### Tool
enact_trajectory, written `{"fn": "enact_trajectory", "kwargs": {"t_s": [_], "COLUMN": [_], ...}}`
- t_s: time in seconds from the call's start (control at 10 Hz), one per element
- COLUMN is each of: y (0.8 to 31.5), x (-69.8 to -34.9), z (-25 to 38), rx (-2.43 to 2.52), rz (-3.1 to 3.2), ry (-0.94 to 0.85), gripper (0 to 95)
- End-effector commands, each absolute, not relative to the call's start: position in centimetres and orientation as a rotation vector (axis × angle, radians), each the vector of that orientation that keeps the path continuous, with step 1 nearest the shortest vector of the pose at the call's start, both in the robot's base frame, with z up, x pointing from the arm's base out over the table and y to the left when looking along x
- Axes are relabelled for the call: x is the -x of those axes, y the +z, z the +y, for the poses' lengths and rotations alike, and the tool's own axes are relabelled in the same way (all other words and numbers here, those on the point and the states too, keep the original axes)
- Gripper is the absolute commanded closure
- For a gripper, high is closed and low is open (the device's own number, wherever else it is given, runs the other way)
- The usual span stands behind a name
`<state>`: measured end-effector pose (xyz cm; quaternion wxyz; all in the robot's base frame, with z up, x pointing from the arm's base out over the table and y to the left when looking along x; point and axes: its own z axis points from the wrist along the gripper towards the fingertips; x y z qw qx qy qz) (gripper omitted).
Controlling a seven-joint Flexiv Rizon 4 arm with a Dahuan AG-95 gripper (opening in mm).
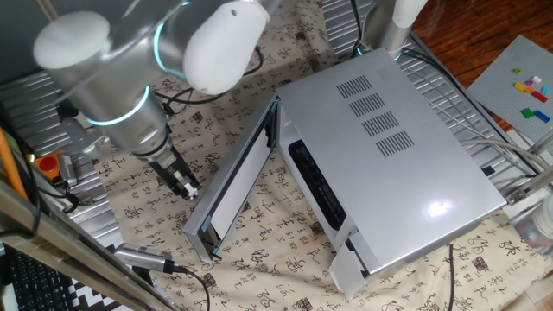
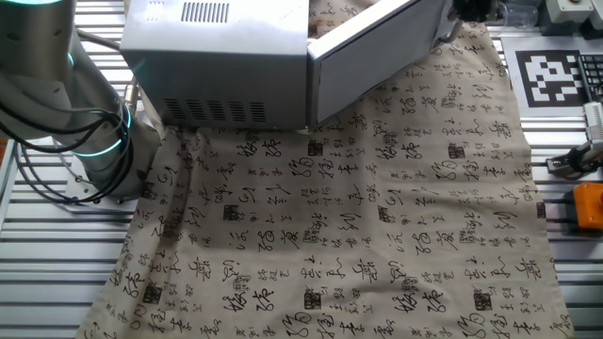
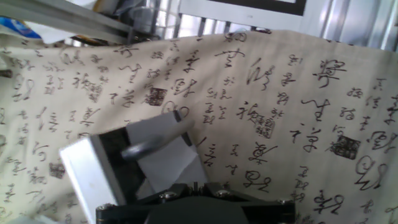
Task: Close the microwave door
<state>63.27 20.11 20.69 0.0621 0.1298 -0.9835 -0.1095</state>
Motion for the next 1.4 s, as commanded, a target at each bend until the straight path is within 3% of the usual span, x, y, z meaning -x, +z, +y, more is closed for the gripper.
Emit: {"fn": "enact_trajectory", "kwargs": {"t_s": [0.1, 1.4], "y": [20.7, 21.4], "x": [-62.6, -53.2], "z": [20.5, 28.4], "rx": [-0.380, -0.157], "rz": [-2.979, -2.992], "ry": [-0.345, -0.330], "gripper": [95.0, 95.0]}}
